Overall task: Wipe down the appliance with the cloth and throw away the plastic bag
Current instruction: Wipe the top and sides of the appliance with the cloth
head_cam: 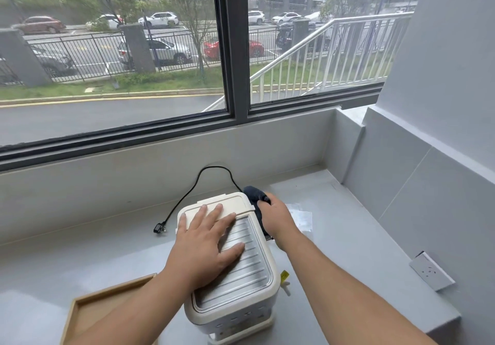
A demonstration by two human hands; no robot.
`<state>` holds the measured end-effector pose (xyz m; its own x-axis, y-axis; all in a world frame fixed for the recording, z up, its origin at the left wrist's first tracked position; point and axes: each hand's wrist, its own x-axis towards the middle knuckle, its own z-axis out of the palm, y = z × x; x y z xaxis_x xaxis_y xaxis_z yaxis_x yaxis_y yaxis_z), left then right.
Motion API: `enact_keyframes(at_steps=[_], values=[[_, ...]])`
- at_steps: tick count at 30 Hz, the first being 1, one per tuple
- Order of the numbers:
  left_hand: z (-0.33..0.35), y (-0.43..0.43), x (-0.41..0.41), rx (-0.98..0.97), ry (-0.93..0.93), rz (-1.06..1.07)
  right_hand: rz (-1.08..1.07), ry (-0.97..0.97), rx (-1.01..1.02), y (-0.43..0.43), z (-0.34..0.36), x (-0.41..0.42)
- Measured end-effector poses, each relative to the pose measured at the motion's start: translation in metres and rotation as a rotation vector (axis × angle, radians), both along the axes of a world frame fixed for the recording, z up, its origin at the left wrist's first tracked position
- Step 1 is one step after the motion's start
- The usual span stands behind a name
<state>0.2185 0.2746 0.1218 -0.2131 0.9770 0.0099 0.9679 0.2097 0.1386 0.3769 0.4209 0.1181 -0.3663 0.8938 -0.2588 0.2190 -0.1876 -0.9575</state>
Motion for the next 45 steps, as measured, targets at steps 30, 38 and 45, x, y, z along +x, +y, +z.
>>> enact_keyframes(at_steps=[30, 38, 45], values=[[0.004, 0.001, 0.002, 0.035, -0.029, 0.009, 0.010, 0.104, 0.126, -0.105, -0.005, 0.093], [0.004, 0.000, 0.003, 0.016, -0.037, 0.013, -0.078, 0.096, 0.194, -0.148, -0.013, 0.100], [0.008, -0.004, 0.005, 0.024, -0.068, 0.007, -0.138, -0.056, 0.344, -0.183, -0.022, 0.099]])
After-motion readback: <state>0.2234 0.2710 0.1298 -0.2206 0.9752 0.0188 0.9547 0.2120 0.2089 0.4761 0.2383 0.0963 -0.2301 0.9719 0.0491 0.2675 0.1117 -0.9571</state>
